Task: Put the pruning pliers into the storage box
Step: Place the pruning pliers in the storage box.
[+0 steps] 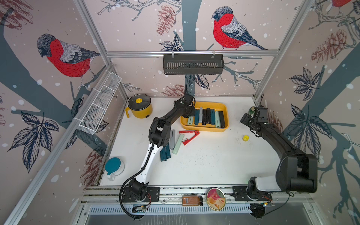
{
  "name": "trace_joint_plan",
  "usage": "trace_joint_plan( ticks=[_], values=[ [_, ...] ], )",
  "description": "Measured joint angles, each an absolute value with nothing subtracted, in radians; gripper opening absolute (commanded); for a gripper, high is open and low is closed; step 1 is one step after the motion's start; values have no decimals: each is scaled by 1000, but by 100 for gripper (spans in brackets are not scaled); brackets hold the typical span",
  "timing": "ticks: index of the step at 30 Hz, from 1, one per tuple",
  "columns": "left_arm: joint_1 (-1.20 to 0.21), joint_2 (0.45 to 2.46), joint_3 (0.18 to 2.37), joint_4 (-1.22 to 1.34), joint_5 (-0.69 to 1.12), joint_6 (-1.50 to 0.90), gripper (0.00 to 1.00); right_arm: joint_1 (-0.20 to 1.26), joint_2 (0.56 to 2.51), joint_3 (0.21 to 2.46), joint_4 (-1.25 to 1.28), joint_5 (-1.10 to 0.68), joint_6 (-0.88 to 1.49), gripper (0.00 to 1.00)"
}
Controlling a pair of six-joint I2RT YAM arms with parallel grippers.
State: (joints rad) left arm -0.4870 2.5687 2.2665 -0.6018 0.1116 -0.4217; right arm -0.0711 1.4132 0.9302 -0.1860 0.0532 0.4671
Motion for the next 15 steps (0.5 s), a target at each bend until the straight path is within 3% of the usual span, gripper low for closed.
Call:
trace_joint_plan(
  ticks=[15],
  values=[
    [-486, 2498, 2219, -610, 113, -464, 53, -73, 1407, 927, -186, 53, 467, 80]
  ],
)
